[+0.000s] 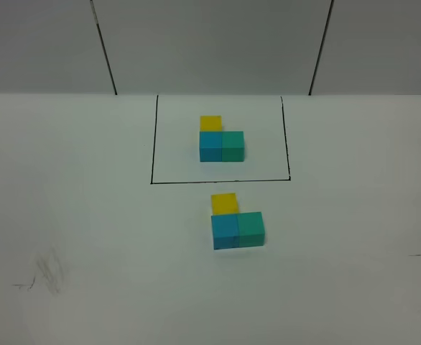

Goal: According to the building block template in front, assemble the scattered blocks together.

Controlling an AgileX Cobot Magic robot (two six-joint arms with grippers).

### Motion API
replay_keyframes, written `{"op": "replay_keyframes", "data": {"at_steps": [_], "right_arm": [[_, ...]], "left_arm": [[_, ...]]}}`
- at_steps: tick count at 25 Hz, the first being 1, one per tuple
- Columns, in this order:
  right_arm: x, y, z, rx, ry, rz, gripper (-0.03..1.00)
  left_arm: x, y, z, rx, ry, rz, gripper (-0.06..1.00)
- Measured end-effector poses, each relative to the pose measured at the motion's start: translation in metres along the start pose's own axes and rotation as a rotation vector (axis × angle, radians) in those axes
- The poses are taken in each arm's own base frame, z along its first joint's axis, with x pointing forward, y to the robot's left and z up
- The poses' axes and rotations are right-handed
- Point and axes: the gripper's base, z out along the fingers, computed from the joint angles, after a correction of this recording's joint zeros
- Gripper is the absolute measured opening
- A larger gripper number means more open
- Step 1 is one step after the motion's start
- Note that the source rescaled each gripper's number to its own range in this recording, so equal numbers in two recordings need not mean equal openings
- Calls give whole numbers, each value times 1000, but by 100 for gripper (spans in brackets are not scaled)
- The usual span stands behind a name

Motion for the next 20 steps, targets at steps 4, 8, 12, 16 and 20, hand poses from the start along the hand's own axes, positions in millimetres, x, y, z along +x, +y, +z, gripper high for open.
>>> {"op": "replay_keyframes", "data": {"at_steps": [4,8,12,16,20], "right_arm": [[28,1,-27,1,-49,50,97],[58,7,-47,-13,-127,94,97],[87,16,-55,-33,-180,119,97],[112,25,-63,-70,-229,126,97],[136,32,-71,-98,-233,142,97]], "left_arm": [[0,0,0,0,0,0,50],[0,0,0,0,0,0,50],[0,0,0,0,0,0,50],[0,0,0,0,0,1,50],[0,0,0,0,0,2,50]]}}
